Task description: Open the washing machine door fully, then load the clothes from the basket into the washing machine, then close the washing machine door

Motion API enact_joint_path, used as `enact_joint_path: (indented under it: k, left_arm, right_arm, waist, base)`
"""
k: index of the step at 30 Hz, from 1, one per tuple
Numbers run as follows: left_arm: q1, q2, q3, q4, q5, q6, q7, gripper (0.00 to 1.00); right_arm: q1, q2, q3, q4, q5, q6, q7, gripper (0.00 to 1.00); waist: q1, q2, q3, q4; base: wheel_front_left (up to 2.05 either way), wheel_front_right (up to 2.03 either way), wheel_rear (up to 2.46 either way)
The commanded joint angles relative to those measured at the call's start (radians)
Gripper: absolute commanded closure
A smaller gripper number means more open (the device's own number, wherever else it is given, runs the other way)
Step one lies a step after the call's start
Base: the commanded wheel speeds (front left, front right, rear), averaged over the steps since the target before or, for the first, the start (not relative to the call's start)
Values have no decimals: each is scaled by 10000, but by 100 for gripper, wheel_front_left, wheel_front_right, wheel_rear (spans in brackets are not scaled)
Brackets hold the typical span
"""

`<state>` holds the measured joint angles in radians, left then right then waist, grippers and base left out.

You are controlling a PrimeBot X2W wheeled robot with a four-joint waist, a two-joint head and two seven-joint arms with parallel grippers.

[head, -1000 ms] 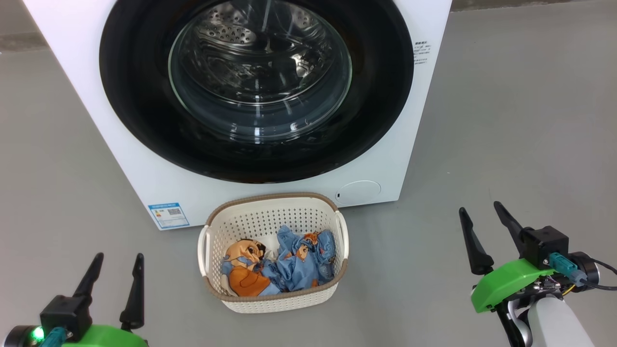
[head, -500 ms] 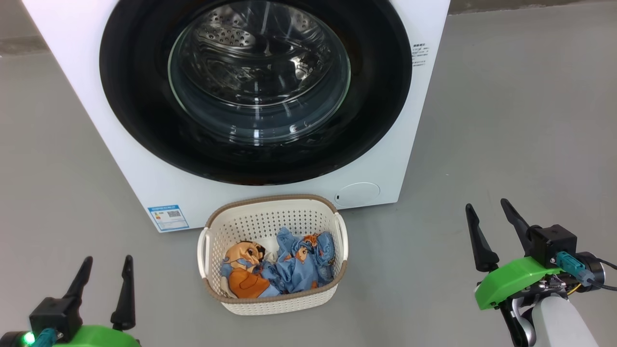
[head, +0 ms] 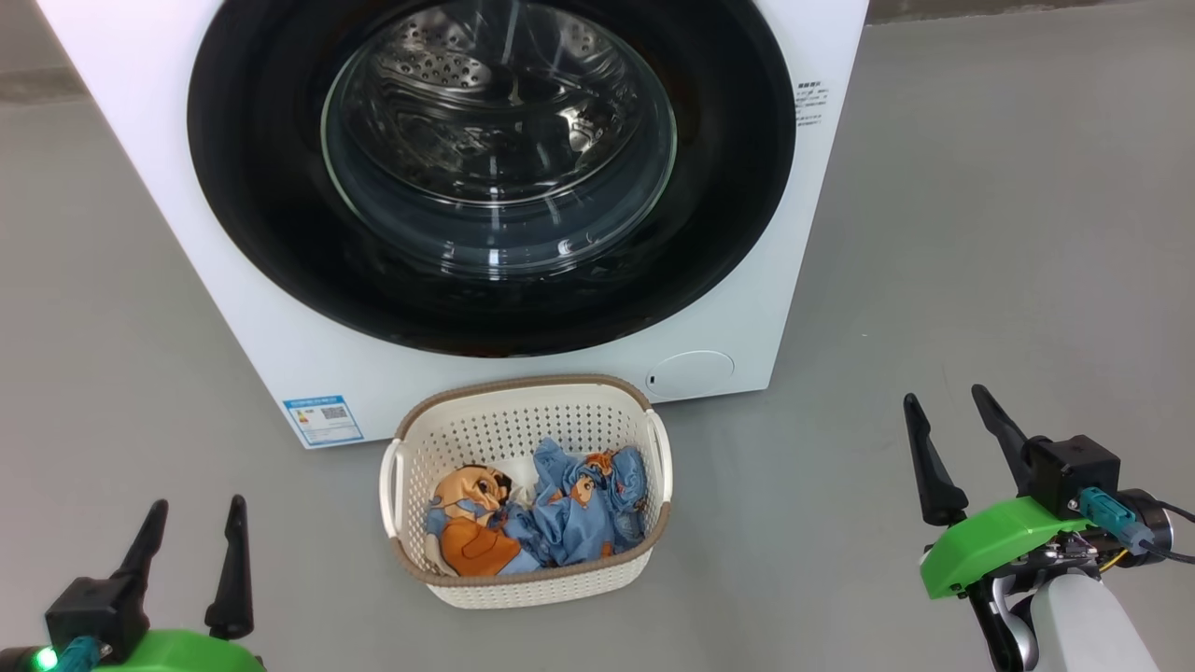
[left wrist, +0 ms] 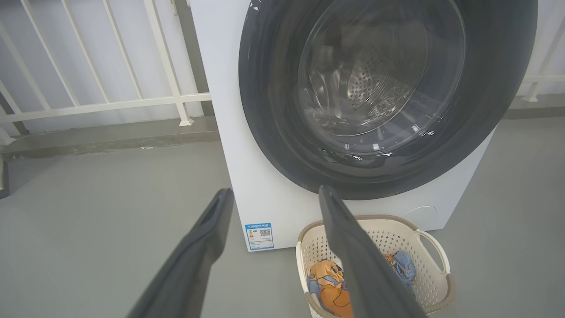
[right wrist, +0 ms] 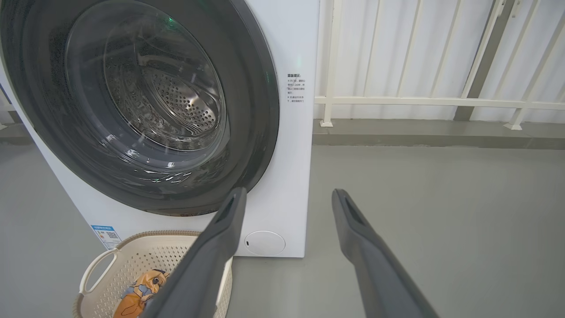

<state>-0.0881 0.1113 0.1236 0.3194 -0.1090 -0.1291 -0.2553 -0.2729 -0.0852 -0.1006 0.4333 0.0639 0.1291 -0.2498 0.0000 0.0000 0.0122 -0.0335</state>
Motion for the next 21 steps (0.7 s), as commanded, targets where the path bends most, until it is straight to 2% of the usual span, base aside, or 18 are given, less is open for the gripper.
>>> enact_joint_path:
  k: [1,11,21]
  left_arm:
    - [-476,226,366,-175,114,-6,-65,0]
    - [-576,364,170,-185,85,-12,-65,0]
    - [-649,428,74,-128,-50,-14,-65,0]
  right_arm:
    - [-259,31,221,-284,-11,16,-120,0]
    - [-281,40,191,-378,56,16,-120,0]
    - [-277,64,197,-443,54,16,-120,0]
  waist:
    - [0,0,16,3]
    - [0,0,157,32]
    - [0,0,249,73]
  base:
    - [0,0,0]
    - [21,21,-43]
    - [96,96,-193]
